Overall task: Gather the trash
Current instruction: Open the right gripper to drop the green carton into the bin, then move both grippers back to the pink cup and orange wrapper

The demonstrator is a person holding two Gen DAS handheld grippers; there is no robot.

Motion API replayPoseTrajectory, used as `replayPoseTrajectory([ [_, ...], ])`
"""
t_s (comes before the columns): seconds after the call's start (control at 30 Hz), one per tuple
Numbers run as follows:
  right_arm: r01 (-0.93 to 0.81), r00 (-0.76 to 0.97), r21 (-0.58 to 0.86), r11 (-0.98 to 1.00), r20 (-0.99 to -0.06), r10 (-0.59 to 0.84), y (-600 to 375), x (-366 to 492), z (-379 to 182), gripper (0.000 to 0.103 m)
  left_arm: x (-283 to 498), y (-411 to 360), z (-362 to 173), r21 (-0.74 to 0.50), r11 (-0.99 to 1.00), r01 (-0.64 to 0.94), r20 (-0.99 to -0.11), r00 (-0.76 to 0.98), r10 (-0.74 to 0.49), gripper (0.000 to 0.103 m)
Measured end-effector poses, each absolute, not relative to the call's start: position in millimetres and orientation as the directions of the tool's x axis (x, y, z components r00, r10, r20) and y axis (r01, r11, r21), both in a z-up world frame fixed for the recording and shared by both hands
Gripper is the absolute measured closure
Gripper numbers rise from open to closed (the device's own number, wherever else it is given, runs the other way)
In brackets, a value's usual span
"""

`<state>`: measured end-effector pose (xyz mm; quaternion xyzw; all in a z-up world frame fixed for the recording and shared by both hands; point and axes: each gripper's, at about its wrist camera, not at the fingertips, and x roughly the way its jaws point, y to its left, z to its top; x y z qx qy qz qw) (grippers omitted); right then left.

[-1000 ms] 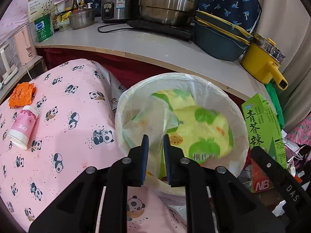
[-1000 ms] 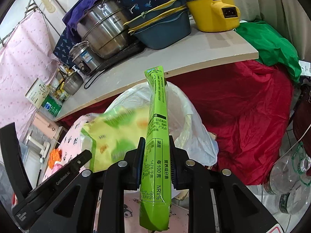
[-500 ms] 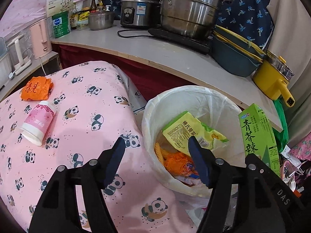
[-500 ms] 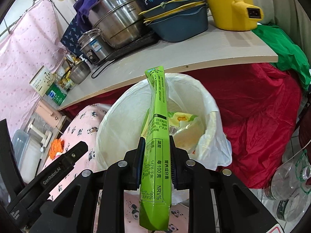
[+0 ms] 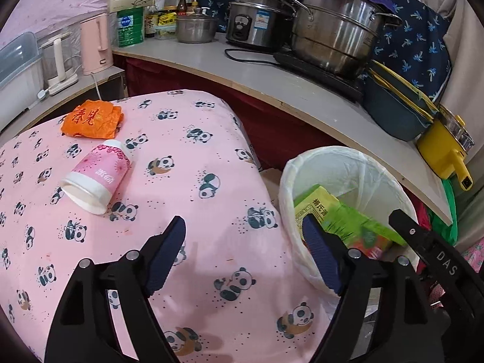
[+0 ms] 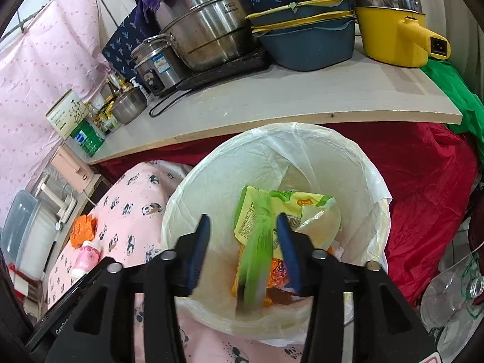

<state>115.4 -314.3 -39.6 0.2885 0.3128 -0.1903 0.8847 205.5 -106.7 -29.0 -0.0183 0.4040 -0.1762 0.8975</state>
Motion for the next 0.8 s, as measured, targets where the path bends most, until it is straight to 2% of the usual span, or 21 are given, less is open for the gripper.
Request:
replayPoseTrajectory([
  [0.8,0.371,0.735,0.363,0.854,-0.678,-0.031,-238.2,135.8,-38.4,0.052,232.9,-11.4,-44.5,-0.225,0.973,0.058,-0.720,0.663,-0.206,0.021],
])
